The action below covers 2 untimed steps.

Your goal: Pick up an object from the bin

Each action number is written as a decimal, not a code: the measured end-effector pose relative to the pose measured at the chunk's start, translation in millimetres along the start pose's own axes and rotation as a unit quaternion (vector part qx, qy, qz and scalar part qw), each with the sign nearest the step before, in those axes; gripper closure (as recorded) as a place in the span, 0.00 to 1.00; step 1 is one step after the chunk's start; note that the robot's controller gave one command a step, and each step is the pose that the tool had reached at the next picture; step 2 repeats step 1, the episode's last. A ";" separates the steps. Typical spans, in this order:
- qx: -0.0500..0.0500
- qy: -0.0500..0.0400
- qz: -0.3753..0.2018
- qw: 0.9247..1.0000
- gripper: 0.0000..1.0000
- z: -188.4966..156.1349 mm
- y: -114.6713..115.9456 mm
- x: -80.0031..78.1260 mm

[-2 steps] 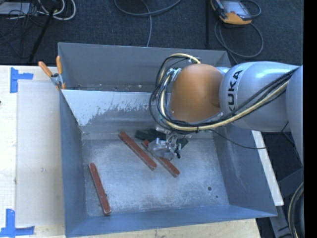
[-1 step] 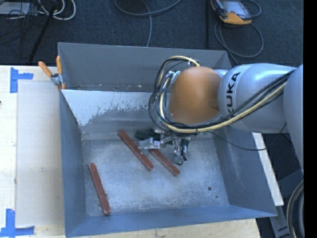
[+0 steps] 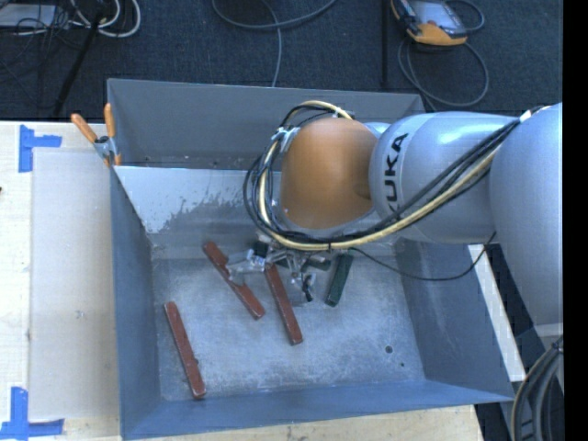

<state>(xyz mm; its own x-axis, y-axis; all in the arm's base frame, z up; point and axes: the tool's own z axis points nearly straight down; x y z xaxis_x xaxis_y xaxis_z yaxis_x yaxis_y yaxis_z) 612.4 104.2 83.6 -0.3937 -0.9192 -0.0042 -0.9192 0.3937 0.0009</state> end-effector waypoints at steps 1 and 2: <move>0.001 0.000 -0.170 0.985 0.00 12.9 -17.0 17.1; 0.001 0.000 -0.170 0.985 0.00 12.9 -17.0 17.1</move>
Offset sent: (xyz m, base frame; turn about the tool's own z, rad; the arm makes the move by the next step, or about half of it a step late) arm 0.0081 -0.0237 -0.0136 -0.3452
